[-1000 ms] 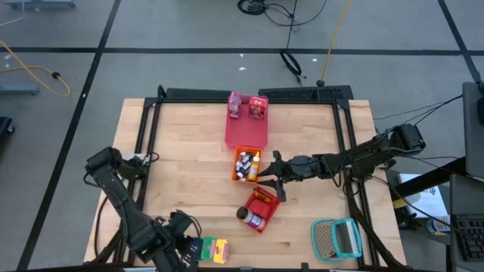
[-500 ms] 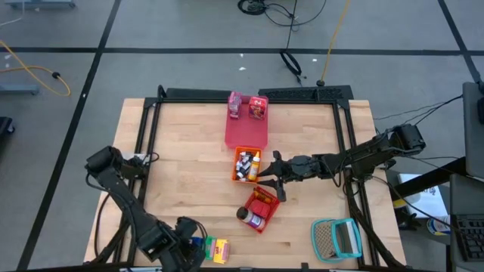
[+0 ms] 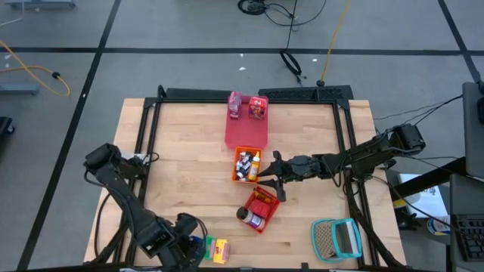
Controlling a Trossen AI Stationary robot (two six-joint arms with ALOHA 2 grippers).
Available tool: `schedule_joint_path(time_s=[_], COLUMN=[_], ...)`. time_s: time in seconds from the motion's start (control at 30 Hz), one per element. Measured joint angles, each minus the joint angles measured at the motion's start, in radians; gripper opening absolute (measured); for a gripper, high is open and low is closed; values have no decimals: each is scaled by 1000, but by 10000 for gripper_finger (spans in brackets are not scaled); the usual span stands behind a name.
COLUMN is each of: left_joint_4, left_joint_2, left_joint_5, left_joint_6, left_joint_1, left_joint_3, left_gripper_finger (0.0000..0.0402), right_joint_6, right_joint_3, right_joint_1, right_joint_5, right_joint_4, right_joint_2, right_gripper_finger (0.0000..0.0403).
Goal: Pick & Place Kitchen Items
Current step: Put the blue cereal box into the red bin
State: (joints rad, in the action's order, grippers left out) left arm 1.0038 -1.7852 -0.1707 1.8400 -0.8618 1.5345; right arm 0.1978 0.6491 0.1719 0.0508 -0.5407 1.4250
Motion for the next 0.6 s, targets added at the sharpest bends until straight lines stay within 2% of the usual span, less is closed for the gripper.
schedule_joint_path(time_s=[0.3, 0.47, 0.6], left_joint_4=[14, 102, 117], left_joint_2=[4, 4, 4], left_joint_5=[1, 17, -23], left_joint_6=[30, 70, 73], left_joint_1=[-16, -23, -30], left_joint_3=[0, 0, 0], left_gripper_finger=[170, 170, 170], right_joint_6=[0, 0, 0], right_joint_3=[0, 0, 0], right_joint_1=[0, 0, 0], right_joint_5=[0, 0, 0], right_joint_4=[0, 0, 0], right_joint_2=[0, 0, 0], right_gripper_finger=[116, 116, 116])
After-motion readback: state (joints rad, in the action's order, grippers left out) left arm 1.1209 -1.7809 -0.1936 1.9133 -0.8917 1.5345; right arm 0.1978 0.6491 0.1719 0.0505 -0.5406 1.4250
